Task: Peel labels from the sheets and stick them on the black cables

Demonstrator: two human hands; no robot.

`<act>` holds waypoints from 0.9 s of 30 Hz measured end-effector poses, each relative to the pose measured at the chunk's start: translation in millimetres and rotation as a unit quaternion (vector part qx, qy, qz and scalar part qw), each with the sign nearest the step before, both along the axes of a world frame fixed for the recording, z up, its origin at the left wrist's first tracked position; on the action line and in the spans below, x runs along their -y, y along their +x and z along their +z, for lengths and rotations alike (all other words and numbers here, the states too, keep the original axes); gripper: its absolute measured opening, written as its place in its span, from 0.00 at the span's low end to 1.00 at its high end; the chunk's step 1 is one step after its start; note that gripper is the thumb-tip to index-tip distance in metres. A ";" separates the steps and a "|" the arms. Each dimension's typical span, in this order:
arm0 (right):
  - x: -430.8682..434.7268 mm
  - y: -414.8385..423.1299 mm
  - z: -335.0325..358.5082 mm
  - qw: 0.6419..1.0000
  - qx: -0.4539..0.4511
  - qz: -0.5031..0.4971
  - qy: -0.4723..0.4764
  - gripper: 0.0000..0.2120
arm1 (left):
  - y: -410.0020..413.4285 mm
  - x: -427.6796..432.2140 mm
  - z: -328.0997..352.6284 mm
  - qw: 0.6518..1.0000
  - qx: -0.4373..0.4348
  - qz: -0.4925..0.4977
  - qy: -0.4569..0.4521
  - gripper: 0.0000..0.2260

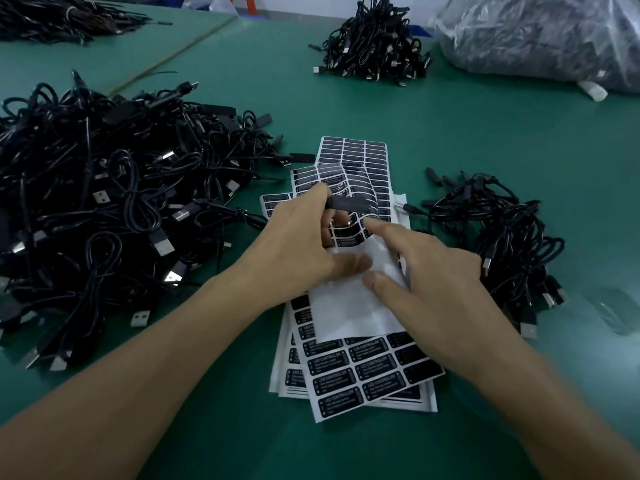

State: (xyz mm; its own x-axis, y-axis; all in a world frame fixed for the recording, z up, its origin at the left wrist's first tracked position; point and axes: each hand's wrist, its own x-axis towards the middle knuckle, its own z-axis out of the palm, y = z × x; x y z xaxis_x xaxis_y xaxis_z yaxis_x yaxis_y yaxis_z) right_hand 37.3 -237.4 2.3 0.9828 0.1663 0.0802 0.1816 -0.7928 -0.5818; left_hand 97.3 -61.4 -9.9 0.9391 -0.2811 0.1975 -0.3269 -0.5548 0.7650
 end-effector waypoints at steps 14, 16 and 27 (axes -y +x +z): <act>-1.4 8.7 -10.0 0.938 0.060 -0.103 0.325 0.16 | -4.4 0.5 1.4 0.991 0.109 -0.024 -0.076 0.11; -4.0 7.2 -10.6 0.940 0.050 -0.085 0.328 0.16 | -5.3 3.7 0.2 0.989 0.127 -0.019 -0.070 0.09; -7.1 8.5 -15.1 0.947 0.048 -0.084 0.308 0.12 | -8.9 9.5 2.2 0.990 0.098 -0.049 -0.086 0.17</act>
